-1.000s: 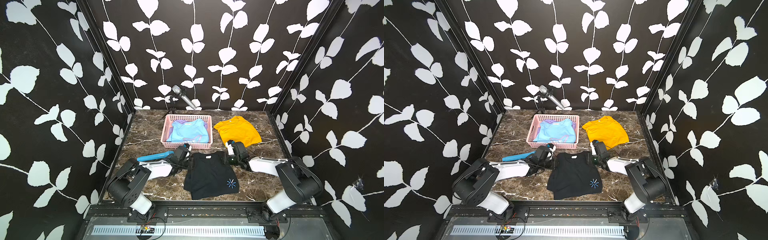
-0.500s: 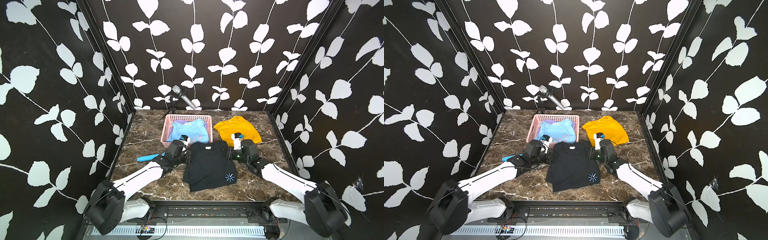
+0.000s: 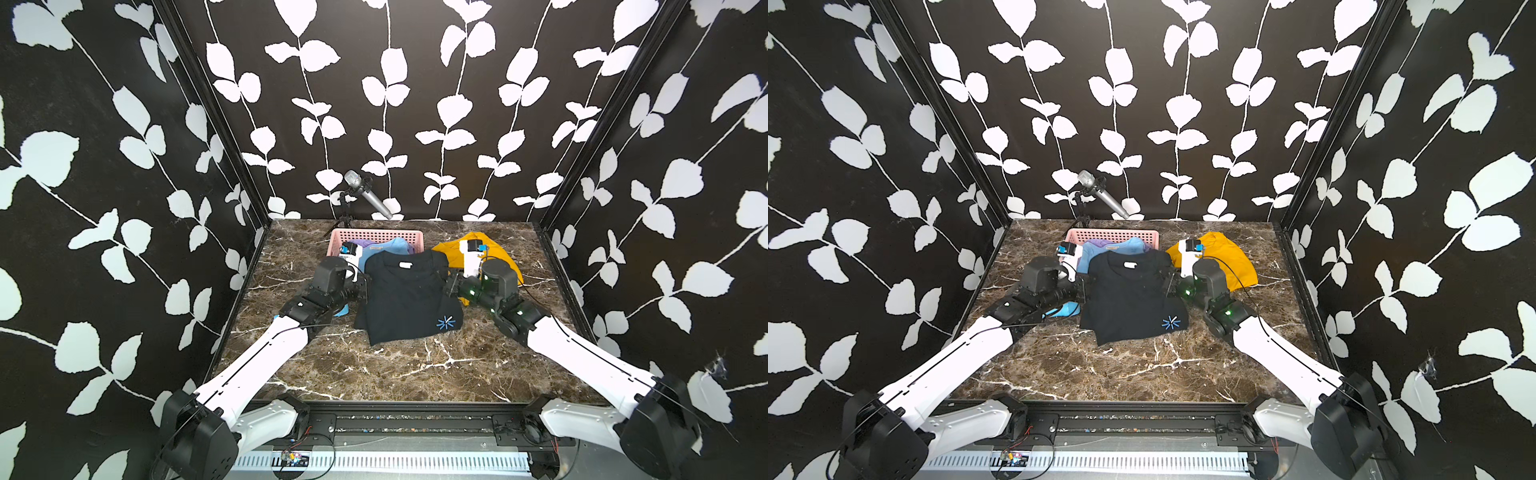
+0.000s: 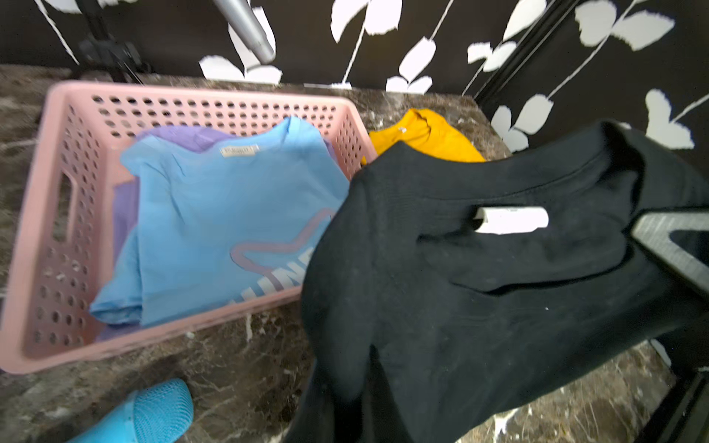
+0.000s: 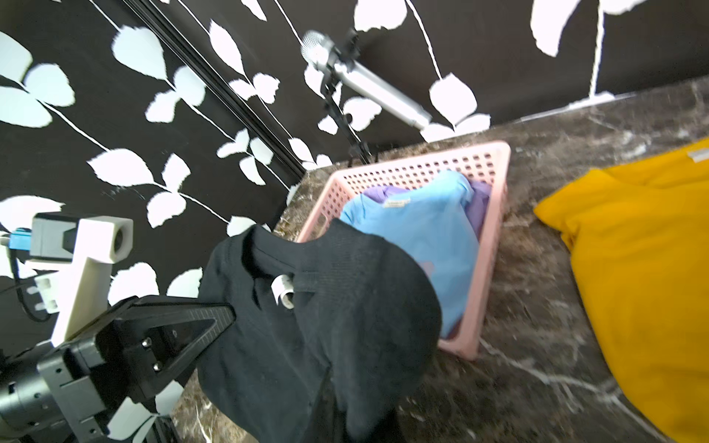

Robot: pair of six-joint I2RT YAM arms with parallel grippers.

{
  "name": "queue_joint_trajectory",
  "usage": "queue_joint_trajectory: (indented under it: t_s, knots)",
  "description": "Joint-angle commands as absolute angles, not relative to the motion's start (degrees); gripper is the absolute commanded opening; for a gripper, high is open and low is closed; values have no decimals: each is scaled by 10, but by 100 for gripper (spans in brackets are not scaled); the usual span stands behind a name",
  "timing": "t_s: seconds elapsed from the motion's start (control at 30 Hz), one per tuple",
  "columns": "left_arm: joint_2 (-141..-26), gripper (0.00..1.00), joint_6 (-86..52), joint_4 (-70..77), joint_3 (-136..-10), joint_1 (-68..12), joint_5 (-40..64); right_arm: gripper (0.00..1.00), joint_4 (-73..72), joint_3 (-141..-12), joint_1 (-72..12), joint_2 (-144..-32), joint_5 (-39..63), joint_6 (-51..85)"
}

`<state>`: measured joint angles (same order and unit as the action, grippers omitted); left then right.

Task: Put the folded t-shirts into the basket
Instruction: Pick up the T-shirt from the center of the board, then place the T-shirt in the bin.

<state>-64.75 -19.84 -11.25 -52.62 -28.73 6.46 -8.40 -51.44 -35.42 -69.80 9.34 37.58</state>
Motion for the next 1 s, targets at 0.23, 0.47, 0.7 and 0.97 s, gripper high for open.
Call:
queue_joint_trajectory:
  t_s: [0.23,0.47,0.7,0.97]
  knots:
    - [-704,0,-158,-135,-636,-231,22,0,-103,-675,-382,-830,42,397]
    - [-773,0,-162,-129,-694,-156,59,0,-104,-772,-385,-951,10,416]
    - [-873,0,-144,-146,-789,-113,83,0,-101,-870,-387,-1067,-29,439]
    - [-1032,0,-106,-212,-936,-103,91,0,-7,-1018,-375,-1191,-64,382]
